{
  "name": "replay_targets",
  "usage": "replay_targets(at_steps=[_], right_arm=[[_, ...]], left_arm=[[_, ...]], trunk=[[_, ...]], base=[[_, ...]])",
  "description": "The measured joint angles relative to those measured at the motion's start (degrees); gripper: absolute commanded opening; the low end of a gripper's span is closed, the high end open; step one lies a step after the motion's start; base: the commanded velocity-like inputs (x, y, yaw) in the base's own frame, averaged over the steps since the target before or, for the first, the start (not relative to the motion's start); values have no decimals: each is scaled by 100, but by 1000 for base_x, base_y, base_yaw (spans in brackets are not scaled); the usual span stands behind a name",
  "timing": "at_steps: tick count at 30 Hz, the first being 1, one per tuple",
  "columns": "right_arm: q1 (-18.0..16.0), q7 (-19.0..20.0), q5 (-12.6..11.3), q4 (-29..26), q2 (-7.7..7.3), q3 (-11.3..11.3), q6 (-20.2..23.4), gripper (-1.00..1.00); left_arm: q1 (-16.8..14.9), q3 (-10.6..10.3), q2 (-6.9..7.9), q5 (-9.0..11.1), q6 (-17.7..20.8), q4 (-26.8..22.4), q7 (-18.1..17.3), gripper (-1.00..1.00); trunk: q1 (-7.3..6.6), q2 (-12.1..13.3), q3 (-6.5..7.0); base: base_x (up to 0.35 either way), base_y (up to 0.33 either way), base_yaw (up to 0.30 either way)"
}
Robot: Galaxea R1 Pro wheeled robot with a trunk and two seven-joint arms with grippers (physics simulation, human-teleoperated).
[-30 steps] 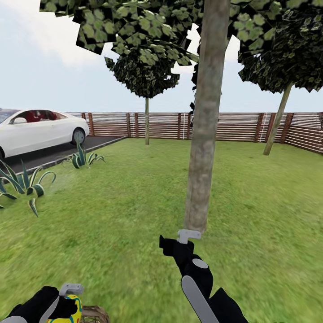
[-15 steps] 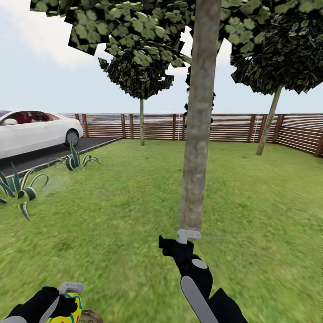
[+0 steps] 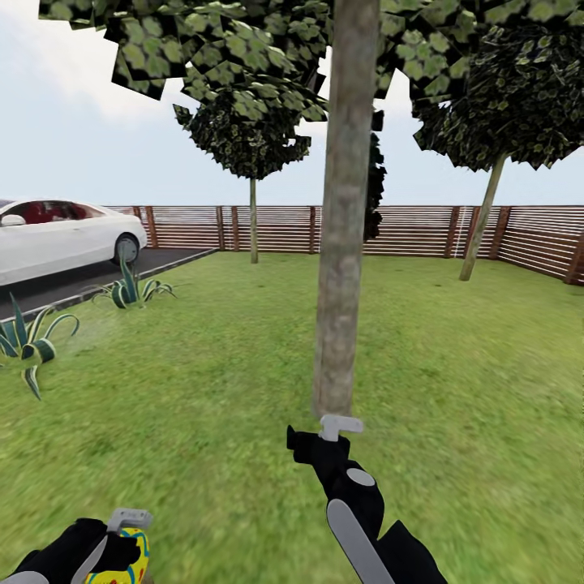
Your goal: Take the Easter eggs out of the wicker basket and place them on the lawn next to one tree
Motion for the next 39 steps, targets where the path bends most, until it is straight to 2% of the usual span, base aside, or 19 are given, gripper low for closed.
replay_targets(at_steps=[5,10,18,39], right_arm=[[0,0,0,0,3,2,-2,100],[-2,0,0,0,-1,-5,-2,100],[1,0,0,0,-3,-2,-2,100],[1,0,-36,-1,-12,-65,-2,100]], left_arm=[[0,-5,-4,-4,-30,0,20,-100],[0,-6,-3,-4,-90,0,313,-100],[0,-7,-3,-6,-153,8,337,-100],[-2,-8,-8,-7,-286,11,351,-100]], trunk=[[0,0,0],[-1,0,0],[-1,0,2],[-1,-1,129]], base=[[138,-274,0],[166,-274,0],[177,-274,-22],[195,-259,-214]])
